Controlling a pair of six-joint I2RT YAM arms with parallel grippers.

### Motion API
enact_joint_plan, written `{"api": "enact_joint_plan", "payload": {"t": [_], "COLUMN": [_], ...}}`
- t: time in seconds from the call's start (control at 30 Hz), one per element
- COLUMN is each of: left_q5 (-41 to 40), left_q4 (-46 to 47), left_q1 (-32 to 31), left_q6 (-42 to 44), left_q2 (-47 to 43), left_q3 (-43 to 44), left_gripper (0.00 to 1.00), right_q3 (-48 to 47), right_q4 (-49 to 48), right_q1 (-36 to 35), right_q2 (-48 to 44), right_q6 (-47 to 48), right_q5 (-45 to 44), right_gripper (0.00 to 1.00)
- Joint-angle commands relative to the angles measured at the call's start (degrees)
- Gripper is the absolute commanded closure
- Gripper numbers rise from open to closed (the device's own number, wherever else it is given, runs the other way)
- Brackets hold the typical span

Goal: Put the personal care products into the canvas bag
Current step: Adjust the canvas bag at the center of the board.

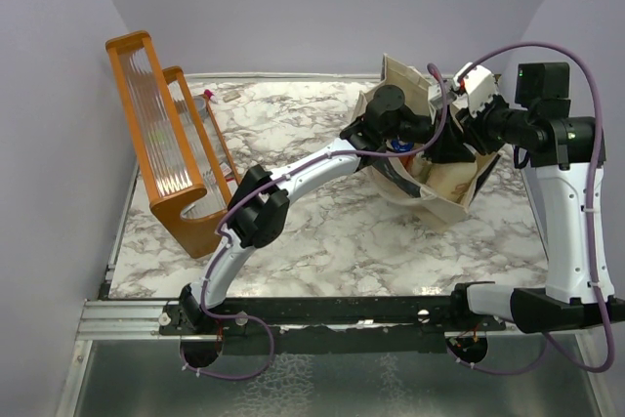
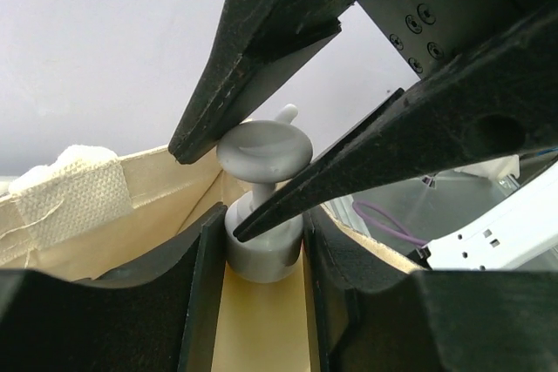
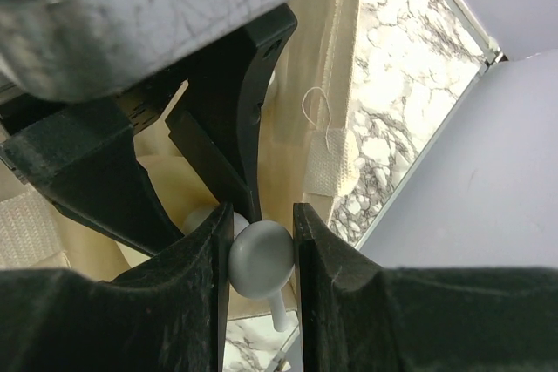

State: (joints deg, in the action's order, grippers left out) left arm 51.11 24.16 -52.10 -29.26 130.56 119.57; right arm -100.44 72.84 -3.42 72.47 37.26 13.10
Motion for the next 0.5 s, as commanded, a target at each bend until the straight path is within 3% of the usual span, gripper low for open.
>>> {"api": "enact_joint_plan", "payload": {"t": [0.0, 0.13, 0.23, 0.47], "left_q5": [3.67, 4.59, 4.78, 4.24], "left_q4": [3.39, 3.39, 2.61, -2.4], "left_q1": [-0.55, -0.53, -0.25, 0.44], "left_q6": [-1.21, -1.23, -1.26, -0.19], "left_q2": [0.9, 0.85, 0.62, -0.74], "left_q3": [2.01, 3.24, 4.54, 6.94], "left_gripper": [0.8, 1.0, 1.0, 1.0], "right_q3": [-2.12, -2.21, -1.77, -2.22], "right_q4": [-4.67, -5.14, -6.13, -7.86], "right_q1": [-0.18, -0.17, -0.14, -0.19], "right_q2": [-1.1, -1.02, -1.23, -1.28], "right_q6": [-1.13, -1.6, -2.51, -5.76], "right_q5": [0.7, 0.33, -1.05, -2.35], "right_gripper": [0.99, 0.99, 0.93, 0.48]}}
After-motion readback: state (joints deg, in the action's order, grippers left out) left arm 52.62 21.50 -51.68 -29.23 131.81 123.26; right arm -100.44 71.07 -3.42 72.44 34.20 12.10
